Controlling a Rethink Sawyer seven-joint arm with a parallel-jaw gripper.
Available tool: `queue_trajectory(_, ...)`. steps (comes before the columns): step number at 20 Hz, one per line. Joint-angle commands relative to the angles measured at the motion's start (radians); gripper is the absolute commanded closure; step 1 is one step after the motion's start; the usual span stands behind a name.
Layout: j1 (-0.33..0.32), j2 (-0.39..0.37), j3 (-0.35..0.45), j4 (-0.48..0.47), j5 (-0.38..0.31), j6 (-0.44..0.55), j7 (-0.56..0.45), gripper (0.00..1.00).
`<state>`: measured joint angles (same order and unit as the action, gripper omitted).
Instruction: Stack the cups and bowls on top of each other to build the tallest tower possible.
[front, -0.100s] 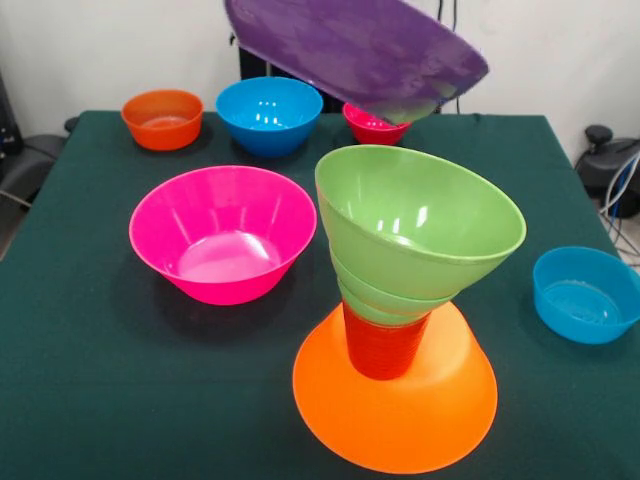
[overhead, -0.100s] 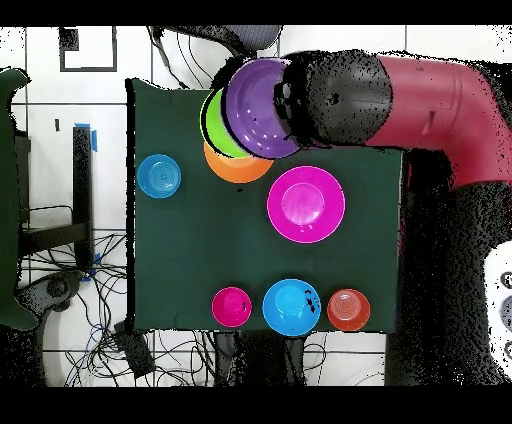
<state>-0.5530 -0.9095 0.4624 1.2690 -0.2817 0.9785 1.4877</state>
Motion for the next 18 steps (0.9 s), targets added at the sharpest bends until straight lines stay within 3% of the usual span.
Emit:
queue_trajectory(1,0.052,0.089,-0.059,0.032,-0.016,-0.077,0.196,1.00)
queue_trajectory(11,0.090,0.133,-0.076,-0.035,0.001,-0.079,0.259,1.00)
queue_trajectory(18,0.091,0.125,-0.072,-0.013,0.035,-0.065,0.269,1.00)
